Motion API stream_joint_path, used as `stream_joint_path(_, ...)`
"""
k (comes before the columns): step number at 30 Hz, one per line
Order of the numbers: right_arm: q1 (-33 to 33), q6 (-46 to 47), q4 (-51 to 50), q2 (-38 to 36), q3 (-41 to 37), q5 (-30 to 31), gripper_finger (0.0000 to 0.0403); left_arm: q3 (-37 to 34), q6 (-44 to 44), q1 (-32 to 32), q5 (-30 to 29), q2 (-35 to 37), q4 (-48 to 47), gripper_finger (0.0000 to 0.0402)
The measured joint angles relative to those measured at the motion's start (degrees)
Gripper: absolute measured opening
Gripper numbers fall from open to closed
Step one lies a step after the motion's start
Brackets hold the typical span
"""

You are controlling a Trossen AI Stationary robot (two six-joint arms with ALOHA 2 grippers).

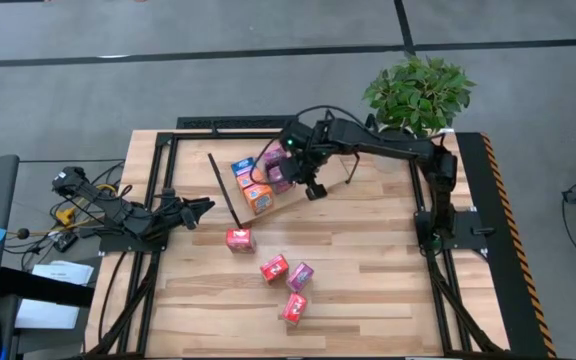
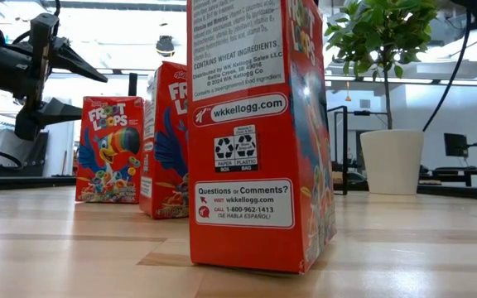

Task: Stack cereal on shelf
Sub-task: Put the bottom purple cereal box on the shelf aligned with the other purple cereal box

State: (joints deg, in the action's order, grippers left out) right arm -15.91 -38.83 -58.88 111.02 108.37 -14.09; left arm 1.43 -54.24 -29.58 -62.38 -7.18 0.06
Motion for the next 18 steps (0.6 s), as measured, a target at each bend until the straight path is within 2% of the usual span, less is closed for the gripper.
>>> stream_joint_path(2, 0.32, 0.02, -0.22, 0.02, -0.55, -0.05, 0.0011, 0.00, 0.00, -0.02, 0.00, -0.02, 0.00, 0.0300)
stream_joint_path(9, 0.09, -0.03, 6.47, -0.02, -4.77, 0.70, 0.0041, 0.00, -0.31, 0.00, 0.21, -0.02, 0.01, 0.0300)
stream_joint_path(18, -0.03, -0.76, 10.98, 0.02, -9.08, 1.98, 0.0009, 0.00, -0.48, 0.00, 0.58, -0.02, 0.04, 0.0300)
